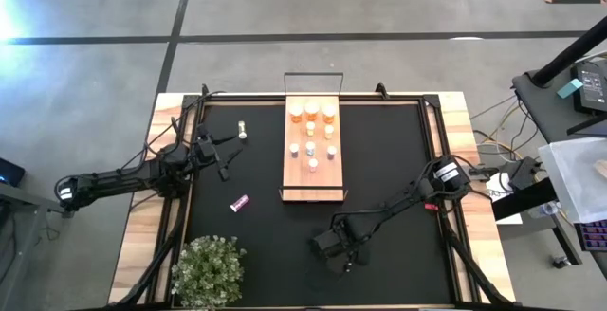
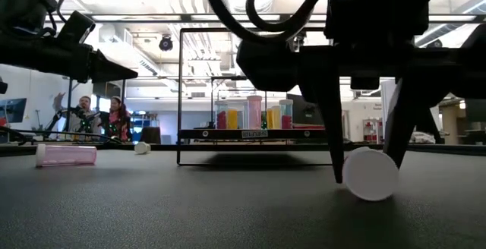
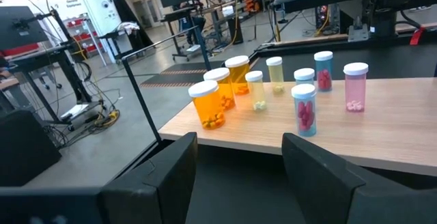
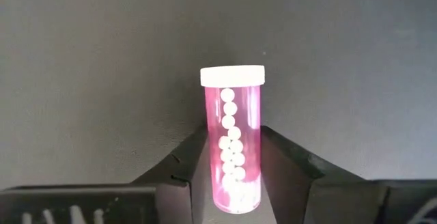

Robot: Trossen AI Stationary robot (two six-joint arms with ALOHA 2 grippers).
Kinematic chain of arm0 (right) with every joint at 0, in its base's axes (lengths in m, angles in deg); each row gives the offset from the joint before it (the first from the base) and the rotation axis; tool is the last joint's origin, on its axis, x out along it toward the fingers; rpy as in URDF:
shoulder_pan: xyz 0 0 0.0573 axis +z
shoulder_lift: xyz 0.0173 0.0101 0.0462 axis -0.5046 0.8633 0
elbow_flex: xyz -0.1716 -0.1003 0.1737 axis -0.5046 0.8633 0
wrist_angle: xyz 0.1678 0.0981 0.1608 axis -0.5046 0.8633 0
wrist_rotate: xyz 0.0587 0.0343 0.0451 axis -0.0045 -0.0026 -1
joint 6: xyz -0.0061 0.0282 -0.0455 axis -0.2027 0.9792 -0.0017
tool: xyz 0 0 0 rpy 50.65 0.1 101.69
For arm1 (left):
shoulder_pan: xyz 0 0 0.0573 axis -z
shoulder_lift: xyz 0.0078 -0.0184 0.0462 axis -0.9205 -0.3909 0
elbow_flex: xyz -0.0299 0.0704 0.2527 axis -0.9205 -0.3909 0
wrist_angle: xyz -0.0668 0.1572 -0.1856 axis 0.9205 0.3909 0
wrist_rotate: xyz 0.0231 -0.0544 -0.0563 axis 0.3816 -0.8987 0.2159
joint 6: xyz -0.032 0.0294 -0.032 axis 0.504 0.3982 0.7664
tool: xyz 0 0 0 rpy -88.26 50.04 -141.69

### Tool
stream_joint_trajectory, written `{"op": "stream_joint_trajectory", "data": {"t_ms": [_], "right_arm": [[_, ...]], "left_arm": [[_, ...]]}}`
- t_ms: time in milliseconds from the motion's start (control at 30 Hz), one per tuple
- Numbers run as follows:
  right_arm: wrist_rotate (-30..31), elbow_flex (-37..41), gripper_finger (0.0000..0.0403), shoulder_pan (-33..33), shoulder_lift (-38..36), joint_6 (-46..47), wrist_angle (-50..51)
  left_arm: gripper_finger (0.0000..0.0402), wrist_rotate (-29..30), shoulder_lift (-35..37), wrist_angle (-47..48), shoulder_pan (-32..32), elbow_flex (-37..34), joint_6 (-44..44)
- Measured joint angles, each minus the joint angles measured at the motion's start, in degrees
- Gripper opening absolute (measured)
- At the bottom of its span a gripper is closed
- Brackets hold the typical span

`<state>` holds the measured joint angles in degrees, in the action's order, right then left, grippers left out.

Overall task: Pick and place medicine bottles onto shelf by color
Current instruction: Put the bottom pink medicine bottle on the shelf aligned with the other pink medicine bottle

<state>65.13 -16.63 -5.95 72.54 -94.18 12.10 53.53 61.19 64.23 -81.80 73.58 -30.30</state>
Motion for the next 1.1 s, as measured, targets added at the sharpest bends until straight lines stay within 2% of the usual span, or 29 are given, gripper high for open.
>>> {"op": "stream_joint_trajectory", "data": {"t_ms": [267,433,533,967,1100], "right_arm": [[0.46,0.09,0.0096,-0.14,-2.4,7.89,0.96],[-0.02,1.63,0.0099,-0.33,-8.97,13.57,0.62],[-0.42,5.71,0.01,-0.33,-14.81,16.64,-2.4],[0.82,40.46,0.01,-0.26,-45.49,32.66,-41.12],[7.12,48.97,0.01,-0.24,-52.5,32.72,-55.09]], "left_arm": [[0.0199,0.0,0.03,0.0,-0.01,0.0,-0.01],[0.0199,0.0,-0.02,0.0,0.0,0.0,0.01],[0.0199,0.0,0.0,0.0,-0.01,0.0,0.0],[0.0199,0.0,0.0,0.0,-0.02,0.0,0.01],[0.0199,0.0,0.0,0.0,0.0,0.0,-0.01]]}}
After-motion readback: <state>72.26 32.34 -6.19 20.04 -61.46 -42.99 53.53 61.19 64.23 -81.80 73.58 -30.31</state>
